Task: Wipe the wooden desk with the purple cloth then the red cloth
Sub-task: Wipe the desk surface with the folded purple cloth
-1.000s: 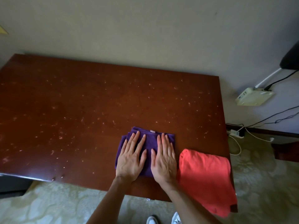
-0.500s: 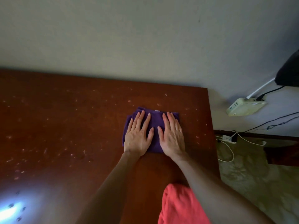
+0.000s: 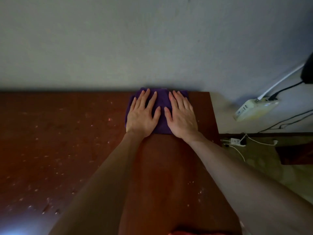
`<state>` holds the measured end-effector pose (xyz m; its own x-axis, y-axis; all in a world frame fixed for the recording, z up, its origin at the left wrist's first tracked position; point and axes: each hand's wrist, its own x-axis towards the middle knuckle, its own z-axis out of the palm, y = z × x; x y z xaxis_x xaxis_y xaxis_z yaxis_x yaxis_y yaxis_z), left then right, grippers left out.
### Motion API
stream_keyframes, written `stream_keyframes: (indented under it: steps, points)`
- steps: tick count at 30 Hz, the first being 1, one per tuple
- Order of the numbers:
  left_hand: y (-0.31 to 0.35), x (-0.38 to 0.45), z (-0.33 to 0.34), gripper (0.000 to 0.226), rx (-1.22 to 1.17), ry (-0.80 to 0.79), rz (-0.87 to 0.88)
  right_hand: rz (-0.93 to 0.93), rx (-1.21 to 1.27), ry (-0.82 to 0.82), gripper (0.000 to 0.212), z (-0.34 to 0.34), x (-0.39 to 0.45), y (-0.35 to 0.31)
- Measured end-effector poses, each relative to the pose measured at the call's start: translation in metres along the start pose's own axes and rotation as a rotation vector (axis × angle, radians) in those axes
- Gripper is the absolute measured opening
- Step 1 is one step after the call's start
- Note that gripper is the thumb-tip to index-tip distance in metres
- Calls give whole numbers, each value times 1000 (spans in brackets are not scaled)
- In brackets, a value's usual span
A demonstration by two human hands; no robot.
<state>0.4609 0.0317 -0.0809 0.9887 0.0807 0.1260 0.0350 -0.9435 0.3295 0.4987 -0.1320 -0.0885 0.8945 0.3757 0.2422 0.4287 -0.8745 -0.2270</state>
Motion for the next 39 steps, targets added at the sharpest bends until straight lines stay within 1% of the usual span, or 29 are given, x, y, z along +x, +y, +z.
stream_keyframes:
  steps: [4, 8, 11, 14, 18, 21, 24, 27, 32, 36, 39]
  points:
    - [12, -26, -1, 71, 20, -41, -12, -8, -13, -7, 64, -7, -30, -1]
    - [52, -101, 5, 64, 49, -67, -33, -68, -30, -30, 62, -32, -104, 11]
    - [84, -154, 6, 61, 75, -104, 14, -32, -35, -47, 63, -49, -169, 20]
    - [101, -184, 5, 62, 119, -139, 75, 2, -36, -38, 63, -61, -212, 25]
    - [111, -211, 3, 64, 169, -187, 115, 5, -55, -56, 65, -73, -244, 24]
    - [113, -217, 5, 66, 127, -174, 99, 9, -39, -58, 66, -75, -249, 23]
    - [111, -204, 7, 67, 79, -140, 104, 31, -13, -39, 66, -74, -240, 27]
    - [111, -168, 10, 66, 55, -123, 128, 43, -17, -13, 65, -71, -209, 42]
    - [107, -75, 24, 66, 82, -75, 105, -9, -49, -23, 65, -54, -116, 81]
    - [95, 4, 34, 67, 120, -49, 110, -12, -58, 25, 66, -34, -43, 103]
    - [88, 39, 39, 69, 149, -44, 114, 3, -44, 58, 66, -24, -12, 110]
